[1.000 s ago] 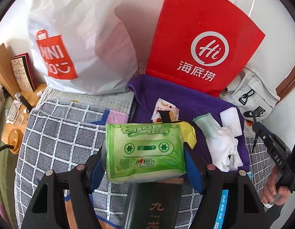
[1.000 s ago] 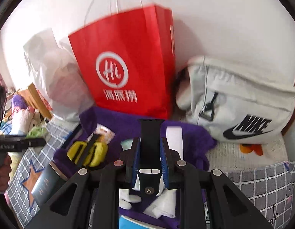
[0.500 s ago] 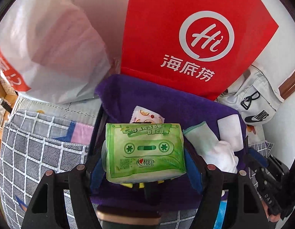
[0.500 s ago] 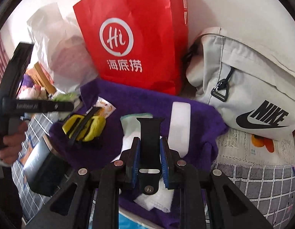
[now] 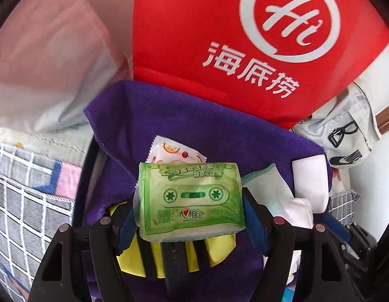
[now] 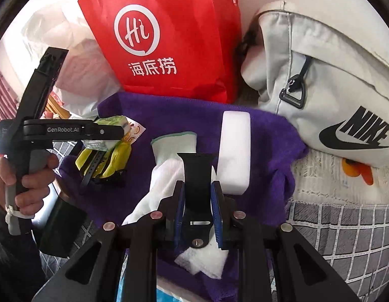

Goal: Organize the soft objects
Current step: 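Release the tissue pack onto the towel with the left tool while the right tool releases the strap, then withdraw both open tools back toward the remaining items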

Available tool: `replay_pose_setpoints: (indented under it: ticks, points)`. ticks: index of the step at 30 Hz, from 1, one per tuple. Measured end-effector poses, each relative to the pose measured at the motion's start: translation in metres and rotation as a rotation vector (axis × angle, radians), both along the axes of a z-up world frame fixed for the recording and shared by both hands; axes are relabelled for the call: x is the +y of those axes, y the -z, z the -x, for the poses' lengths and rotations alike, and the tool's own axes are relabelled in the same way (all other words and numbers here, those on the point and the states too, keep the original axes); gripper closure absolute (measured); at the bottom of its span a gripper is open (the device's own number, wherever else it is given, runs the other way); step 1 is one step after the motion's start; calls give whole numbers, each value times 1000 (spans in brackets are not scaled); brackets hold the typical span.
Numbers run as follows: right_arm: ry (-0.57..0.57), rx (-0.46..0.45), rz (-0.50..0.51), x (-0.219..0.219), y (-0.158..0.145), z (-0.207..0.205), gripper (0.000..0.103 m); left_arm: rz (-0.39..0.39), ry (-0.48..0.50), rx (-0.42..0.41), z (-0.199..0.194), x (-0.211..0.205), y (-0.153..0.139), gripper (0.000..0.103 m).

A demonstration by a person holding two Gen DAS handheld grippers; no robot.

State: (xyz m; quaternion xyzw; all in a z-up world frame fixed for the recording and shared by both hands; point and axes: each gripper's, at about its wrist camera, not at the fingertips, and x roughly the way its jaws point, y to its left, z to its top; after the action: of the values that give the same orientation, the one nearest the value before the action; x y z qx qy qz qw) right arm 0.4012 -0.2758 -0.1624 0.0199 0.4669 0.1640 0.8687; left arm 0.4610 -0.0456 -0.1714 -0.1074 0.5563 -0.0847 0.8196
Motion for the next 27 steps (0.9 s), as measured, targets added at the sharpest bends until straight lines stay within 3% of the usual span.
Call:
replay_pose_setpoints:
  ticks: [2, 5, 6, 7, 13, 18, 21, 25, 27]
  points:
    - [2, -7, 10, 0, 0, 1, 80, -13, -26, 10, 0, 1, 2, 25]
    - [6, -23, 23, 2, -3, 4, 56, -9, -17, 12, 2, 0, 2, 23]
    - [4, -26, 17, 3, -5, 5, 44, -4, -10, 13, 4, 1, 2, 23]
    - [-1, -29, 9, 3, -6, 5, 40, -5, -9, 11, 7, 1, 0, 23]
    - [-35, -52, -48, 7, -23, 14, 40, 17, -29, -15, 27, 11, -23, 23]
    - [-21, -56, -22, 13, -36, 21, 40, 15, -57, -37, 55, 26, -45, 23]
    - [20, -79, 1, 13, -48, 32, 40, -33, -50, -75, 75, 32, -60, 23]
    - [30, -32, -66, 12, -56, 49, 40, -134, -85, -147, 108, 46, -79, 23]
    - [45, -25, -22, 15, -60, 69, 40, -146, -97, -151, 124, 53, -83, 23]
